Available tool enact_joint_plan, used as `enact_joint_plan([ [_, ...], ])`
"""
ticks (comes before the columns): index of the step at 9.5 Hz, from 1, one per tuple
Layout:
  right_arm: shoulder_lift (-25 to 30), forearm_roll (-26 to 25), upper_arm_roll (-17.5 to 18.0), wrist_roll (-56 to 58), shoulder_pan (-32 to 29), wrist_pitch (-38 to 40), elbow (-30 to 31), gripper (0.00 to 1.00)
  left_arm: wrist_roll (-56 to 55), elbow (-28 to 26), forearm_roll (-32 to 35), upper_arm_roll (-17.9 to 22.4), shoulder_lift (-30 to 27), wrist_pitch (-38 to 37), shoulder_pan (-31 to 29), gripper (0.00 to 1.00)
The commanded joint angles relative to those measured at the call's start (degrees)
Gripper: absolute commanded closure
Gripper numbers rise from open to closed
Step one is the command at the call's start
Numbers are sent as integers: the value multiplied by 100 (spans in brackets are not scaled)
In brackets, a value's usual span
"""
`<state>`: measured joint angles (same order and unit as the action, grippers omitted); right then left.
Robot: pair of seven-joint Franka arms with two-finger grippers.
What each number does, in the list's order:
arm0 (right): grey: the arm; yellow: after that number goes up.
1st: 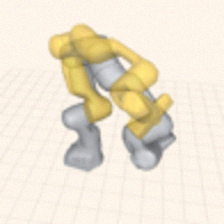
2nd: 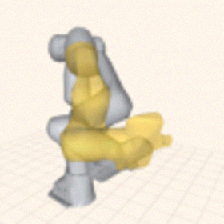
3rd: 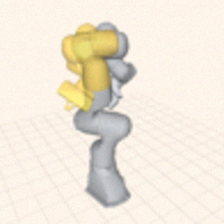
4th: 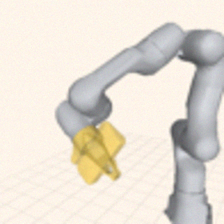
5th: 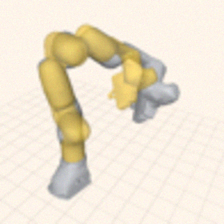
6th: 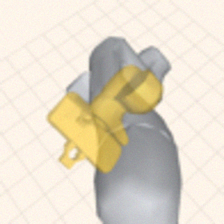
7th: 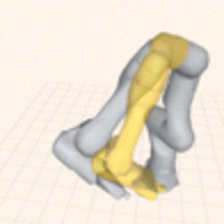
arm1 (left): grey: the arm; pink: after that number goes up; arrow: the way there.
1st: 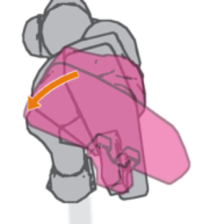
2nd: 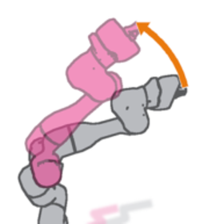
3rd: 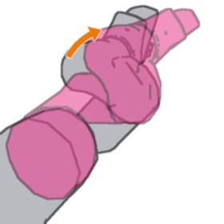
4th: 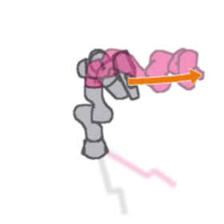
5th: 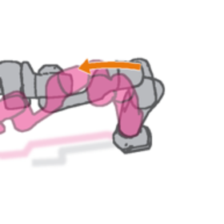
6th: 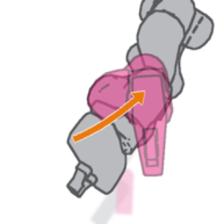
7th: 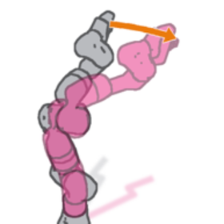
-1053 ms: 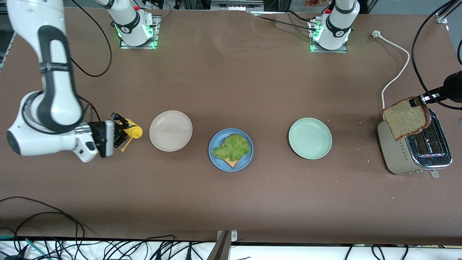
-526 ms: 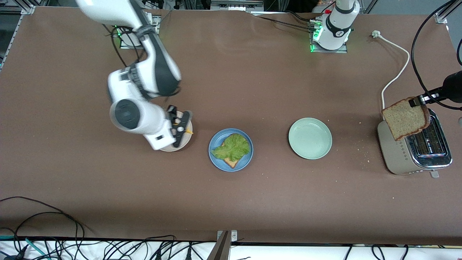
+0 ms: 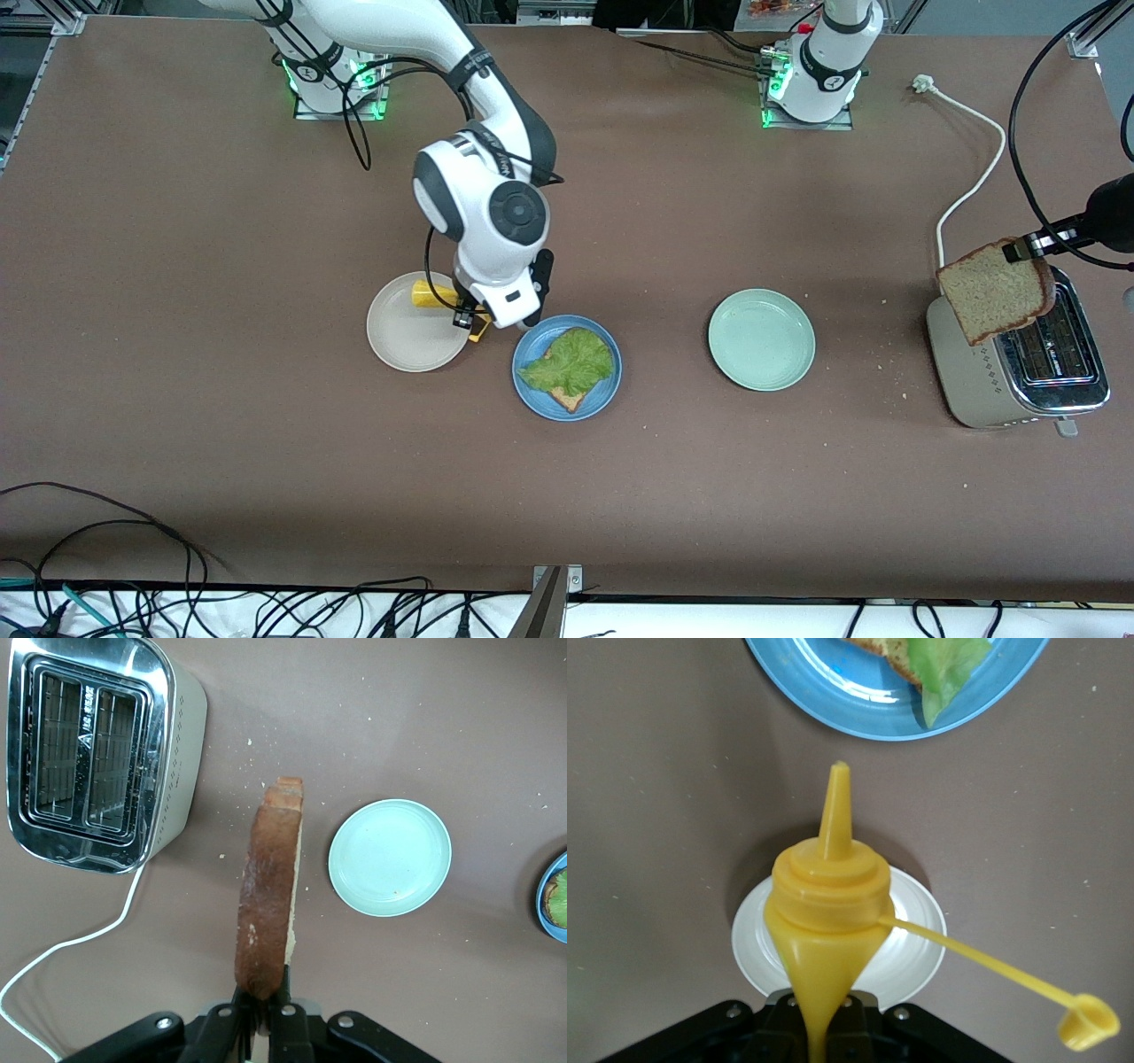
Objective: Make sandwich in blue plate with both arms
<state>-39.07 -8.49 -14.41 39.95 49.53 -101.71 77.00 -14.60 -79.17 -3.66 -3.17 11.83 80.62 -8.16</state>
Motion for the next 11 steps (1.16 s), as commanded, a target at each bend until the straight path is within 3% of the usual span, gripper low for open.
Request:
enact_joint_plan([
  [1,-346,-976,-88,-31,381,81,-325,100,45,25,-179,54,-41,-11,25,100],
  [6,-356,-997,-123,30,399,99,-379,100,45,16,-196,62,-41,-2,16,100],
  [7,-278,-753,-158,48,304,99,-379,100,54,16,-257,62,-41,-2,7,100],
  [11,250,1405,-141,1337,-924,483,-361,100,-295,42,-486,62,-32,-38,6,100],
])
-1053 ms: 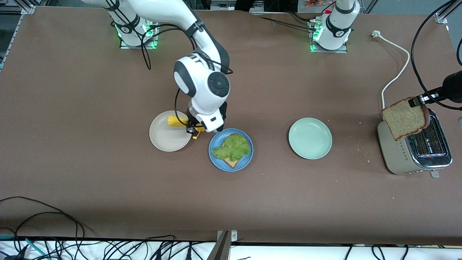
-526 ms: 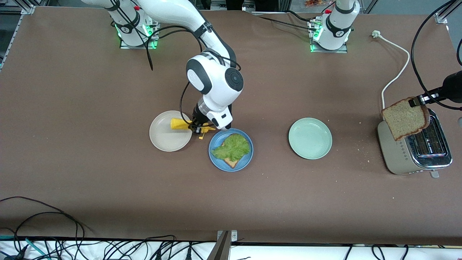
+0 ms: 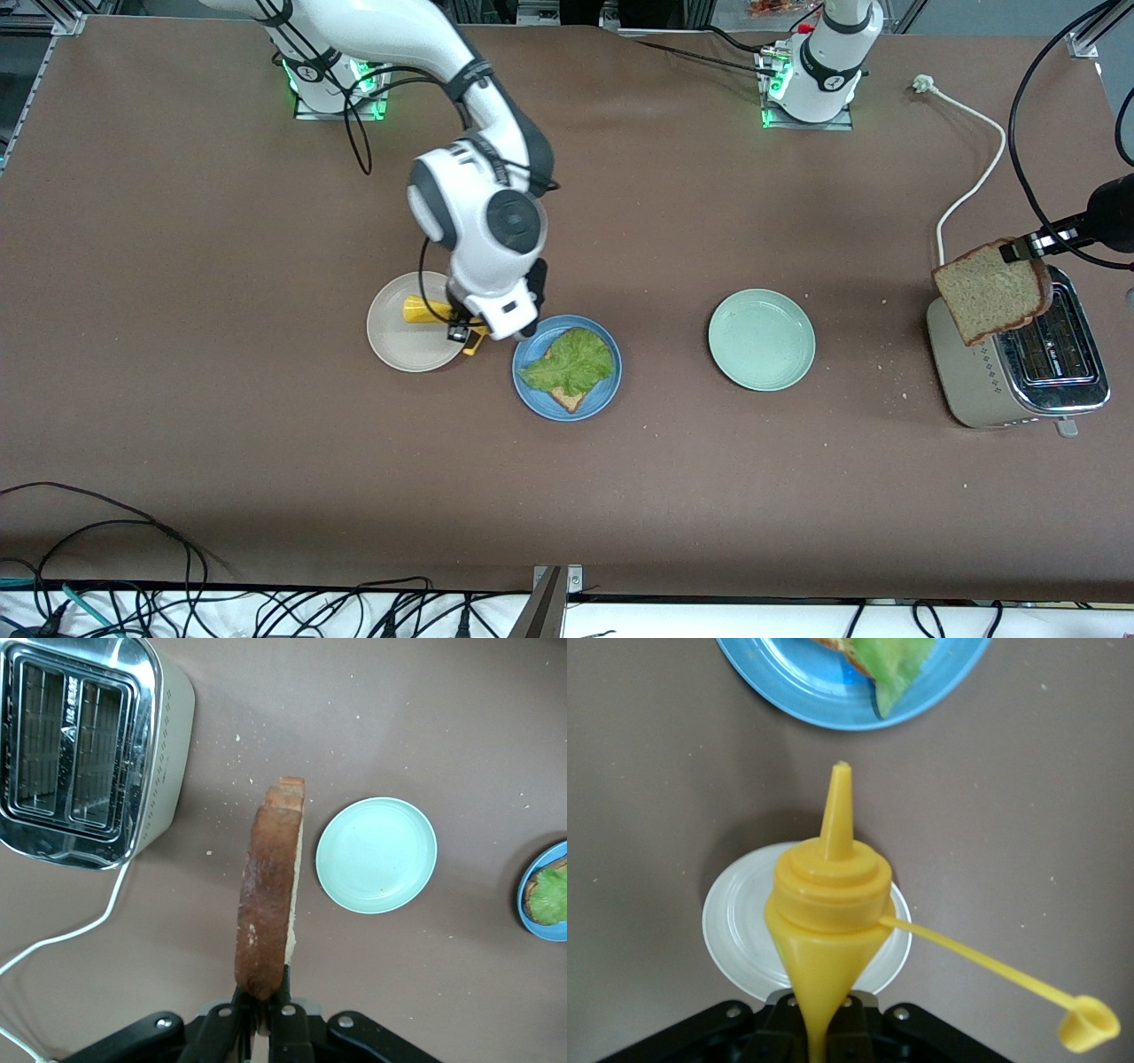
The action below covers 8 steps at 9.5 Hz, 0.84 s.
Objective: Make sandwich in blue plate with both arms
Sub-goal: 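Return the bottle to its spot while the left gripper carries the slice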
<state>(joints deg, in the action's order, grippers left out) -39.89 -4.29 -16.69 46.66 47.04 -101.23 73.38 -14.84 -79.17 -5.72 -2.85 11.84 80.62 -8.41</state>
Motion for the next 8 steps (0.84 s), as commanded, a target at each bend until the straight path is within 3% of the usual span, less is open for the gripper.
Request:
enact_joint_plan([
  [1,376,1531,78,1096,-1001,699,1,100,-439,68,-341,31,-32,-37,49,100],
  [3,411,2472,87,2254,-1817,1182,36,100,-773,60,-412,30,29,-2,285,100],
  [5,447,3282,104,3782,-2696,1885,71,100,-1404,60,-893,31,257,33,593,100],
  [8,385,4468,113,5917,-3744,2484,552,100,-2915,42,-922,30,520,812,1391,100],
])
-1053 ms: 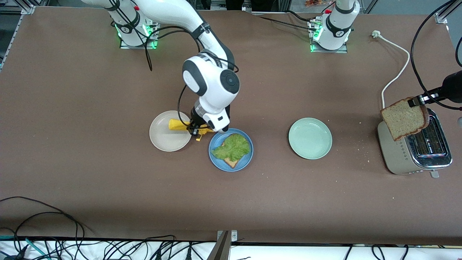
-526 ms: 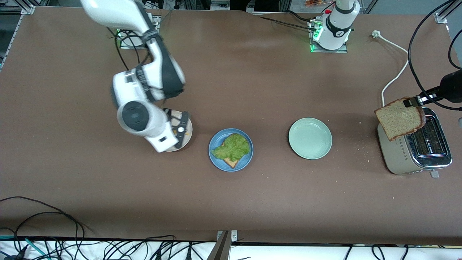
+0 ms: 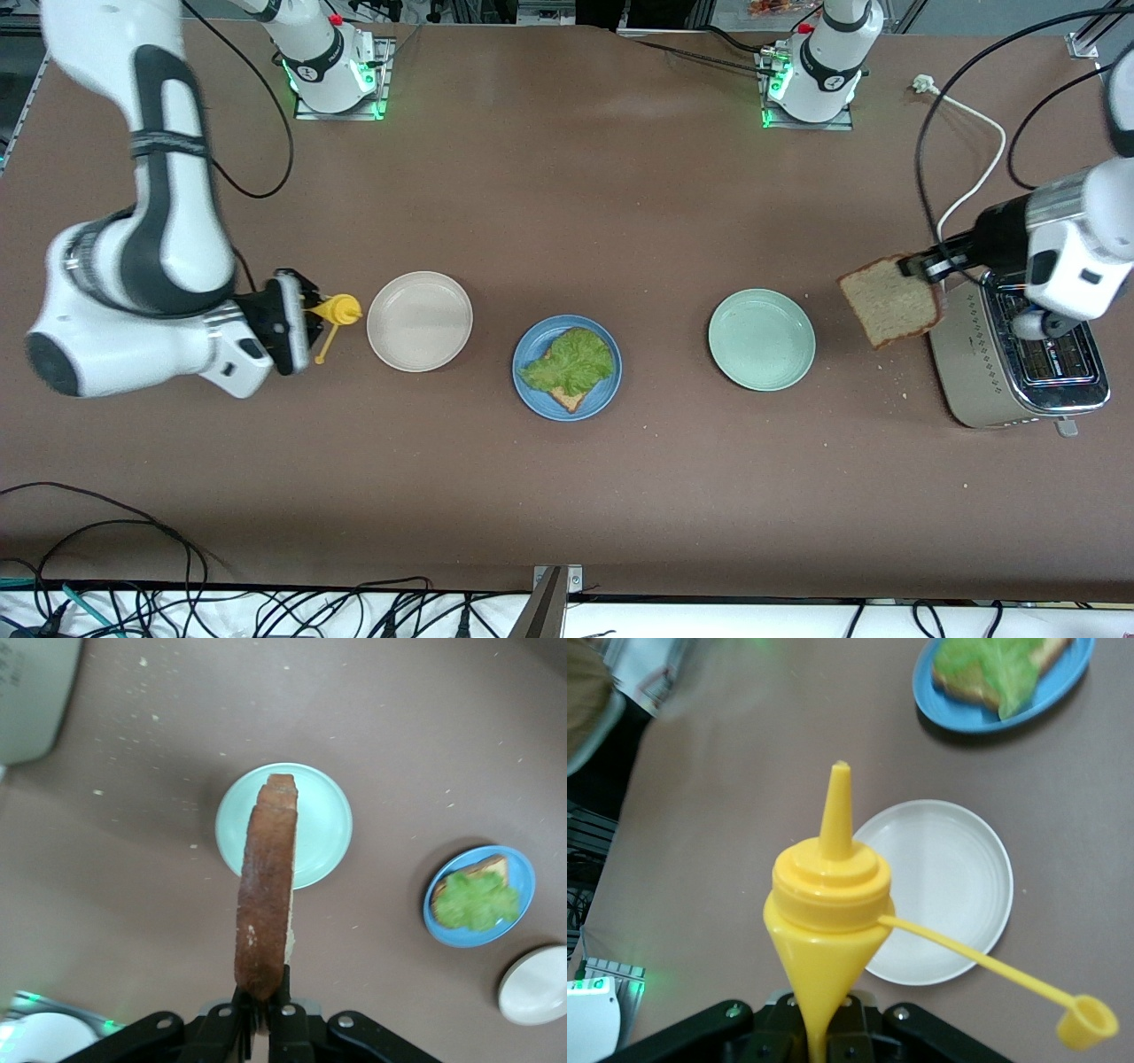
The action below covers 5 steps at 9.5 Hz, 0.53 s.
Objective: Make sandwich in blue plate with both arms
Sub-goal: 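Return the bottle to its spot while the left gripper carries the slice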
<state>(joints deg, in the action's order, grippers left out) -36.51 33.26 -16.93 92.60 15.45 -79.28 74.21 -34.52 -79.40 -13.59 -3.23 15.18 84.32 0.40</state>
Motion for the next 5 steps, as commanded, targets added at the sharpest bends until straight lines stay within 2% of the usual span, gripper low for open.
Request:
enact_joint_plan([
  [1,13,934,137,2070,-795,342,872,100,-1343,65,-135,69,239,654,705,100],
  [5,-556,1471,154,4552,-1526,378,1481,100,-2645,65,-582,69,625,1882,1348,100],
])
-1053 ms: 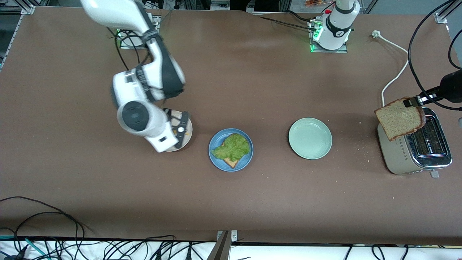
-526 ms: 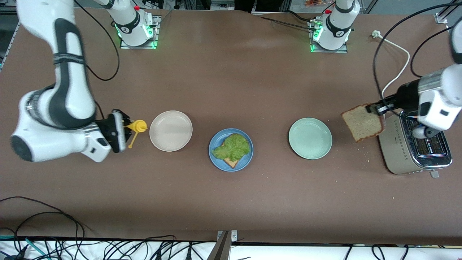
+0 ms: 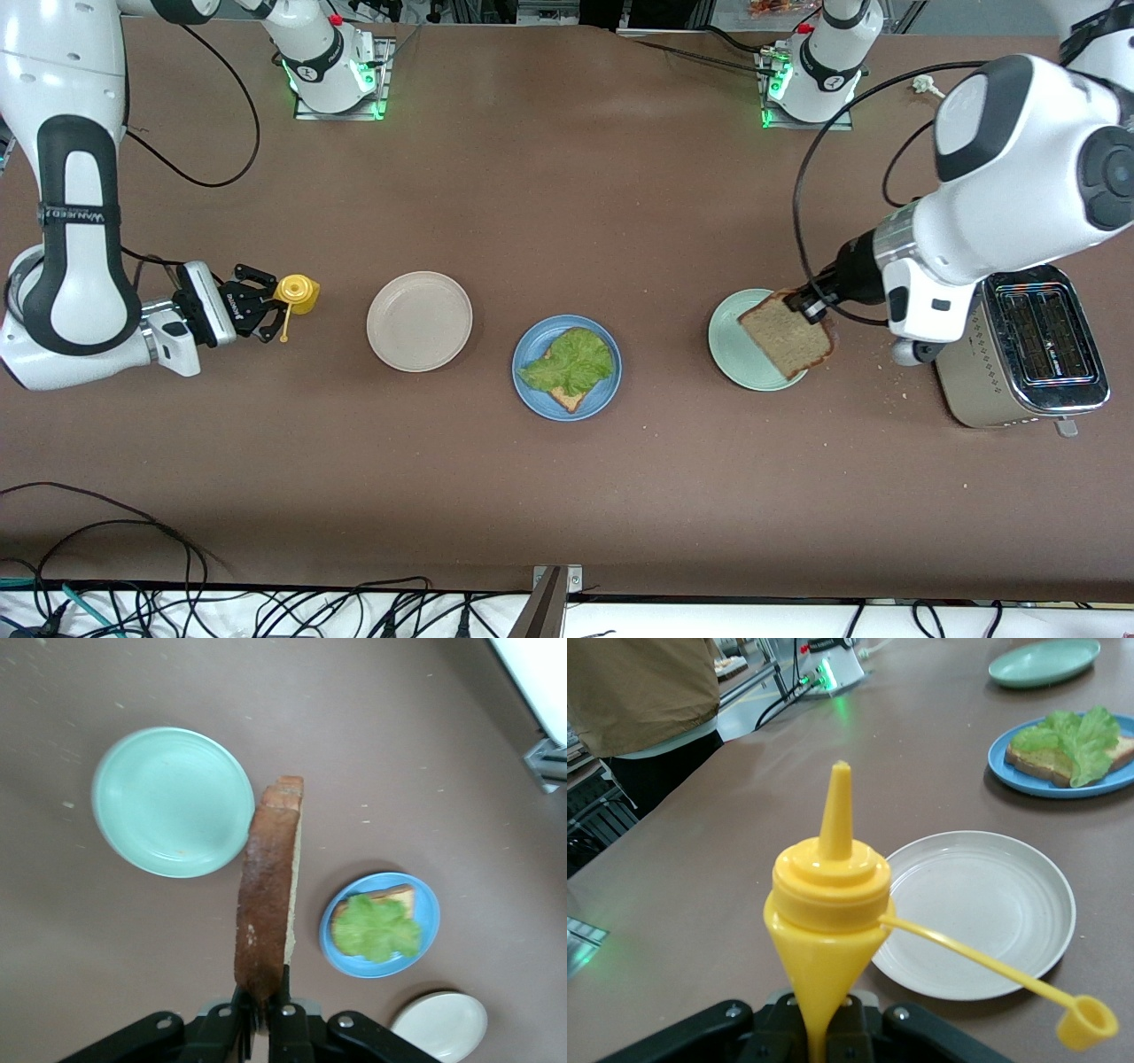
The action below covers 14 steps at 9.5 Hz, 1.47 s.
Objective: Make sandwich in blue plate with both arms
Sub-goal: 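Release the bottle with the right gripper while the left gripper carries the slice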
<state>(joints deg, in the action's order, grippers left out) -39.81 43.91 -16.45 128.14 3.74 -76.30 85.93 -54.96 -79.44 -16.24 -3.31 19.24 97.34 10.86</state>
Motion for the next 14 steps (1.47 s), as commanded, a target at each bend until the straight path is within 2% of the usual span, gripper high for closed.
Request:
enact_joint_plan([
  [1,-403,556,115,1264,-400,115,345,100,-838,60,-492,76,351,1011,450,100],
  [3,-649,723,115,1764,-435,245,345,100,-1086,34,-687,76,554,1584,758,100],
  [5,-1036,1119,115,2512,-523,422,336,100,-1096,8,-984,76,861,2137,1040,100],
  [9,-1125,1146,115,2602,-524,317,284,100,-1271,-256,-1153,76,1291,3737,1786,100],
  [11,-1116,1207,107,2489,-567,308,284,1,-1272,-247,-1145,76,1538,4256,1945,100],
  [14,-1020,1164,63,2086,-629,361,170,0,-1272,-186,-1136,76,1819,4496,2121,100],
])
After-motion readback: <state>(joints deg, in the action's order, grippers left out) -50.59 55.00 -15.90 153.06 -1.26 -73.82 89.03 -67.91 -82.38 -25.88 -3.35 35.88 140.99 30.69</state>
